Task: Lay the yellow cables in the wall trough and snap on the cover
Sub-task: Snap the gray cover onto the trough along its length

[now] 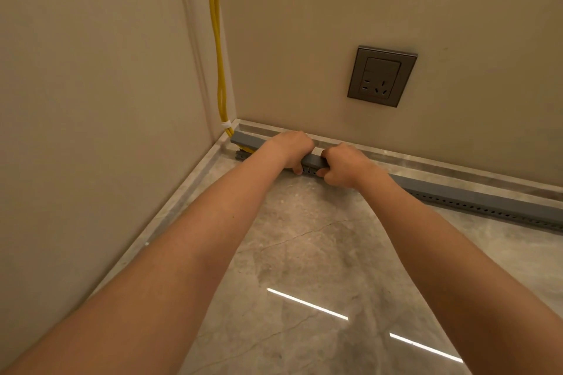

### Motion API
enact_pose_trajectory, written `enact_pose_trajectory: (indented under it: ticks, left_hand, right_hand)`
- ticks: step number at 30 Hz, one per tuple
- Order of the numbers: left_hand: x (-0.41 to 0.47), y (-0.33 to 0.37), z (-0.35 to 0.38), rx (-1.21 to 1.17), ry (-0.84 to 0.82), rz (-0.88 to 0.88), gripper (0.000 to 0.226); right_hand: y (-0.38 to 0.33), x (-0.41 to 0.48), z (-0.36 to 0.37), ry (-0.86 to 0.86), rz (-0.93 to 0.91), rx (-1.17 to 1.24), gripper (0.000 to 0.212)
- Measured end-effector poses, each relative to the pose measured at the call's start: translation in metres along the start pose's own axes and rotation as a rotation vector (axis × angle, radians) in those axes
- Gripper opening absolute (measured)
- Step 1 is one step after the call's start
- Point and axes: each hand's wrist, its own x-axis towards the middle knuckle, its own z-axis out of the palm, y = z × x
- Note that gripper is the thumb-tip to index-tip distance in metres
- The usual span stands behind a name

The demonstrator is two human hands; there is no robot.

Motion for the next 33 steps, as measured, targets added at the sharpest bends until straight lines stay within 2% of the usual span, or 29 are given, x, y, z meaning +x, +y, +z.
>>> enact_pose_trajectory:
  ticks: [5,11,17,19,23,33]
  left_hand:
    - [-0.005,-0.016,0.000,-0.042,-0.053,0.032,0.040]
    - [-0.024,-0.059,-0.004,0.090,-0.082,-0.090,0.035]
    - [-0.022,-0.063,-0.008,0.110,-0.088,-0.065,0.036]
    - [-0.021,-0.063,-0.009,0.106,-0.102,-0.068,0.038]
    - [-0.015,-0.066,-0.004,0.086,-0.134,-0.068,0.039]
    - [-0.012,-0.068,0.008,-0.014,0.011,-0.047,0.053]
  right_hand:
    - [0.000,0.002,-0.001,0.008,0.010,-0.026,0.030]
    - [-0.001,-0.001,-0.005,-0.013,-0.007,-0.031,0.030]
    - [-0.015,0.003,-0.017,-0.101,-0.032,-0.130,0.032]
    - [-0.029,0.010,-0.011,-0.104,-0.050,-0.095,0.039]
    - [-0.066,0.029,0.012,-0.008,-0.072,0.092,0.040]
    - [-0.062,0.039,0.014,0.111,-0.063,0.082,0.032]
